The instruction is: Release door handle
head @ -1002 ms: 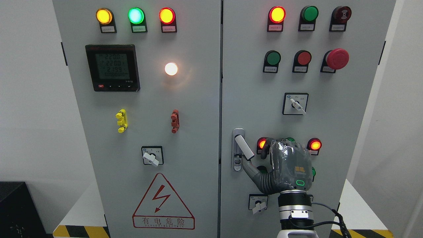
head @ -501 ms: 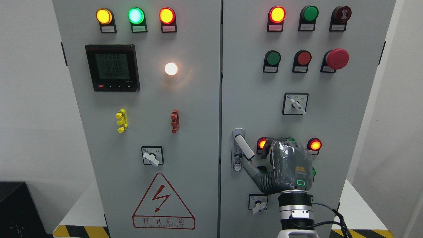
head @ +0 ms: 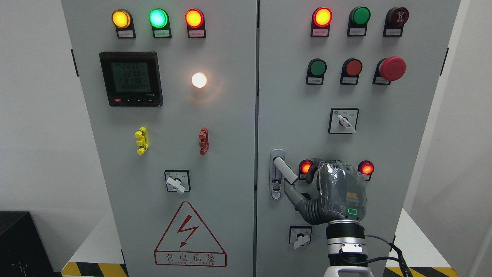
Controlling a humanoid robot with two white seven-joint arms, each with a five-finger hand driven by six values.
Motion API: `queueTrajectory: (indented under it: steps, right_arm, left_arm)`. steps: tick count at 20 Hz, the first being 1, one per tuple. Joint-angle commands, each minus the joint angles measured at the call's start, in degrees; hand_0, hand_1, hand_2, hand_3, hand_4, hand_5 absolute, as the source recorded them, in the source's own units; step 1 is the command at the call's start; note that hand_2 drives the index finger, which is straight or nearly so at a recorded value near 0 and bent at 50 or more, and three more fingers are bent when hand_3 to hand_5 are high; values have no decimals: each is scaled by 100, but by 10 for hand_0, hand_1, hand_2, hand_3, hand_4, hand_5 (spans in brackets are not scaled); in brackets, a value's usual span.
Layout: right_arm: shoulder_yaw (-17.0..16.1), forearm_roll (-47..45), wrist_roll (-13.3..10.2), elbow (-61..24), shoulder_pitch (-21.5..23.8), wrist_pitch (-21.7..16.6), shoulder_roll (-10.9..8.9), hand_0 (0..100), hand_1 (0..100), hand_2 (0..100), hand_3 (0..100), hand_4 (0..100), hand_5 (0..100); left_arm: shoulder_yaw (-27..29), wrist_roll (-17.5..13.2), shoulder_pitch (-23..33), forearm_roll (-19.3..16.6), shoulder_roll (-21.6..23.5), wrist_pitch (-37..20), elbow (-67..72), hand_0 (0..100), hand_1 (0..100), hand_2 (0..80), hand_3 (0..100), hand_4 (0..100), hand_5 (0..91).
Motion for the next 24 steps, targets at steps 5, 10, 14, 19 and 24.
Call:
queueTrajectory:
  steps: [5, 10, 14, 19, 24]
  right_arm:
    - [-55, -3, 8, -8, -51, -1, -3, 269, 482, 728, 997, 804, 733]
    - [-63, -12, 8, 10, -104, -1, -3, 269, 484, 728, 996, 804, 734]
    - [-89, -12, 8, 10, -104, -10, -3, 266, 488, 728, 996, 804, 735]
    - [-98, -12, 8, 10, -104, -10, -3, 263, 490, 731, 995, 805, 735]
    - [-98, -12, 8, 1, -104, -10, -3, 262, 490, 727, 995, 804, 735]
  left_arm:
    - [0, -1, 0, 0, 0, -5, 0, 0, 0, 47, 106, 7, 0]
    - [0, -1, 0, 0, 0, -5, 0, 0, 0, 46, 107, 7, 0]
    - [0, -1, 0, 0, 0, 4, 0, 0, 0, 47, 107, 7, 0]
    - [0, -1, 0, 0, 0, 4, 0, 0, 0, 46, 107, 7, 0]
    - [0, -1, 0, 0, 0, 4, 0, 0, 0, 46, 107, 7, 0]
